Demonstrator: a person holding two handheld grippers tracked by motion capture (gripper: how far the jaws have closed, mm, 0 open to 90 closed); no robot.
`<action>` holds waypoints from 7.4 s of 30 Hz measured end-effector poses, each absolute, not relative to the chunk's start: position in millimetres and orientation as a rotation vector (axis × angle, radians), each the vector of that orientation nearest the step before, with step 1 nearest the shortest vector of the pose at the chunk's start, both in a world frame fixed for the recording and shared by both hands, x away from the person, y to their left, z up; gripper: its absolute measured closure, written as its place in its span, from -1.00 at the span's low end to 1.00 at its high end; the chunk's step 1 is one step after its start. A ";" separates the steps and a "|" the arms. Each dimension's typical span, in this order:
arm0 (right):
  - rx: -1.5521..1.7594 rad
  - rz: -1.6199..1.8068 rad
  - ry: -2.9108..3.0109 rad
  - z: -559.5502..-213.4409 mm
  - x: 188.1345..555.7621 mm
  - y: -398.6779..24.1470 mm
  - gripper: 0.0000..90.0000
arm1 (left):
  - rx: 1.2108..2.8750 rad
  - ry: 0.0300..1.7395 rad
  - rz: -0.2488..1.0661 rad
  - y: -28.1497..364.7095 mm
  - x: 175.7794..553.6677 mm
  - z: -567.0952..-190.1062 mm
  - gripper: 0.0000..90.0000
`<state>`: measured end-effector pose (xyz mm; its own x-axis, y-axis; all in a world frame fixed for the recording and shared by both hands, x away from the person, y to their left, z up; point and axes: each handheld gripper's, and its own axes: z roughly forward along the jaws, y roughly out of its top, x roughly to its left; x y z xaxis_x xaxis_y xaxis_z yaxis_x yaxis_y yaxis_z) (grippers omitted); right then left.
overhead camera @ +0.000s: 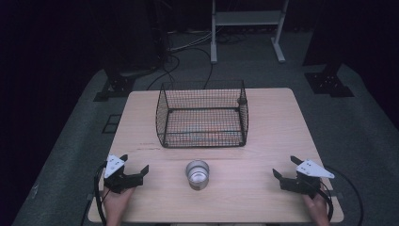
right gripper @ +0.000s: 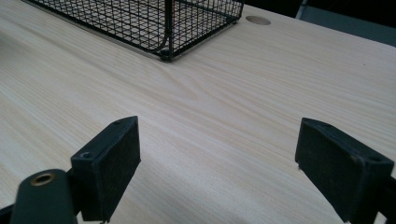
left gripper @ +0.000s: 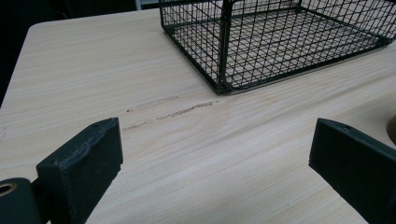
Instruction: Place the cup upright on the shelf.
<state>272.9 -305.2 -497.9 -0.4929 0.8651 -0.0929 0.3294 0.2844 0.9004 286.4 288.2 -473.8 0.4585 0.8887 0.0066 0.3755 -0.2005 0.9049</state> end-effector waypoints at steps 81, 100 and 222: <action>1.065 1.176 1.970 -497.9 272.9 -304.8 -0.70 | 1.911 0.530 0.422 194.6 277.6 -433.8 -0.96; 1.064 1.176 1.971 -497.9 273.1 -304.8 -0.70 | 2.001 0.458 0.340 166.6 281.9 -435.6 -0.97; 1.058 1.204 1.976 -497.9 274.3 -306.0 -0.70 | 2.213 0.369 0.200 90.9 406.6 -320.0 -0.61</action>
